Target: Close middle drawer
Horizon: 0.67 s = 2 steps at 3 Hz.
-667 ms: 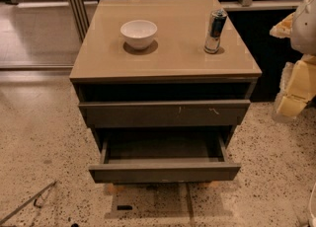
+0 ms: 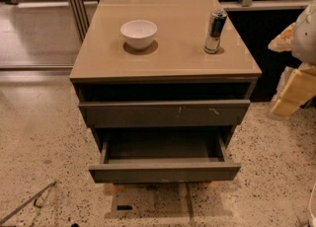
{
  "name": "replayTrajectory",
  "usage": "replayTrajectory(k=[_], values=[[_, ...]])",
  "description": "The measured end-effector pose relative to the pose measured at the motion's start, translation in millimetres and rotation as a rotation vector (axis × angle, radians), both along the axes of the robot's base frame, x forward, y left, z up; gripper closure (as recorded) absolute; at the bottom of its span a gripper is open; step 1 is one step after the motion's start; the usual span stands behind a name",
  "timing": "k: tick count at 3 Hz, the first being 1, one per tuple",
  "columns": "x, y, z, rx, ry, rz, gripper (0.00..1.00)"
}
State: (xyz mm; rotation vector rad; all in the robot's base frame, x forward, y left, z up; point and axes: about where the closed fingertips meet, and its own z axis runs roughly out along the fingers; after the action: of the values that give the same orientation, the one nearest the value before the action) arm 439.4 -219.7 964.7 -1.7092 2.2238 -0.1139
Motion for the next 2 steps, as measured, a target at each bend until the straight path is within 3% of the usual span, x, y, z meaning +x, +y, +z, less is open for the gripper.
replayTrajectory(k=[2], values=[[-3.0, -6.2, -88.1, 0.049, 0.010, -0.030, 0.66]])
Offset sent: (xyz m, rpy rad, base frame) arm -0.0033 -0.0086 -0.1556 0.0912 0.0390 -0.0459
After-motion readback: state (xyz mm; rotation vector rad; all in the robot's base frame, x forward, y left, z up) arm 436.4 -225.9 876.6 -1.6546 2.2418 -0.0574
